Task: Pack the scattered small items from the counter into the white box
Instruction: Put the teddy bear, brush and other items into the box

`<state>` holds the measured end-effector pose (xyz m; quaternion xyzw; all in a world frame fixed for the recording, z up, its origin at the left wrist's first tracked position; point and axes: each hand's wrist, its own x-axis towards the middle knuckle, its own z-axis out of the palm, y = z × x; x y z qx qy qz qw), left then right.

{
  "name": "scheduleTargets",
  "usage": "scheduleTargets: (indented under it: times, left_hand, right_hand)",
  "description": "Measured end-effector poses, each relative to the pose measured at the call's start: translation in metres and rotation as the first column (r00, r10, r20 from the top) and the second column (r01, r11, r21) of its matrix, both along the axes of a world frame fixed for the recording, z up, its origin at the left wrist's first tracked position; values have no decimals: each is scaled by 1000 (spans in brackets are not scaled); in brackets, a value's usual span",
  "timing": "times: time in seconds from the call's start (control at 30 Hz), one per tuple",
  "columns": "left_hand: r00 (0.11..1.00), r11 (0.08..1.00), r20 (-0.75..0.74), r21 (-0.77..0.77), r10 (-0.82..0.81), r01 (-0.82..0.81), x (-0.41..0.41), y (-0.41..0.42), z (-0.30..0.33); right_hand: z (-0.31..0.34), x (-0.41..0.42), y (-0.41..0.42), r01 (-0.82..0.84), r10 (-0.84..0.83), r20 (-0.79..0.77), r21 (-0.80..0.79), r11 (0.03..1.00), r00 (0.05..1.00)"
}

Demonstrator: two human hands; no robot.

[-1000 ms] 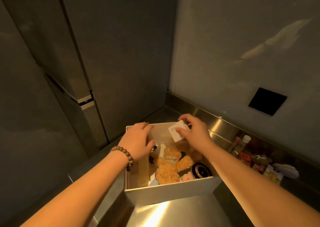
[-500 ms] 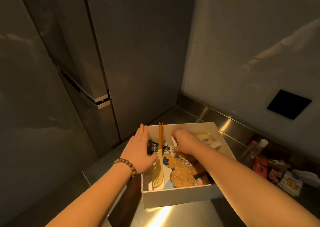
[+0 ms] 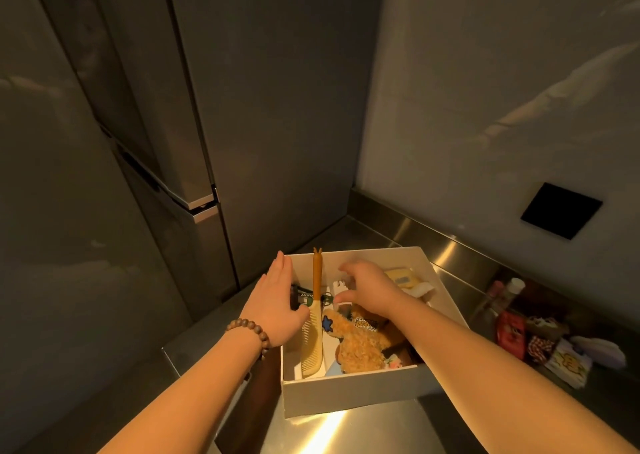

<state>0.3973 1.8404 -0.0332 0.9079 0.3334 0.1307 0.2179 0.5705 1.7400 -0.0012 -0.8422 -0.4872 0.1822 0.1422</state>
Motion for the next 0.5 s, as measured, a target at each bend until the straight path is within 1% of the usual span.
scheduleTargets:
  times: [0.1,0.2,0.3,0.4,0.5]
  left_hand:
    - [1000,999,-18,38,19,-18,0,-1,6]
    - [1000,995,-18,101,4,-2,0,-9,16]
    - [996,987,34,145,-78,72,13,-28,31]
    - [986,978,80,163,-147,132,44,-60,47]
    - [965,970,136,118,-226,211,84,-102,58]
  right_hand:
    - [9,2,-23,-13,9,26,145,989,1000]
    - [15,13,-53,7,-14,30,224,974,999]
    - [19,27,-88,-3,-26,106,267,964,994]
    - [18,40,-126,58,-85,78,296,953,993]
    - [15,54,-166,154,-175,43,305,940,984]
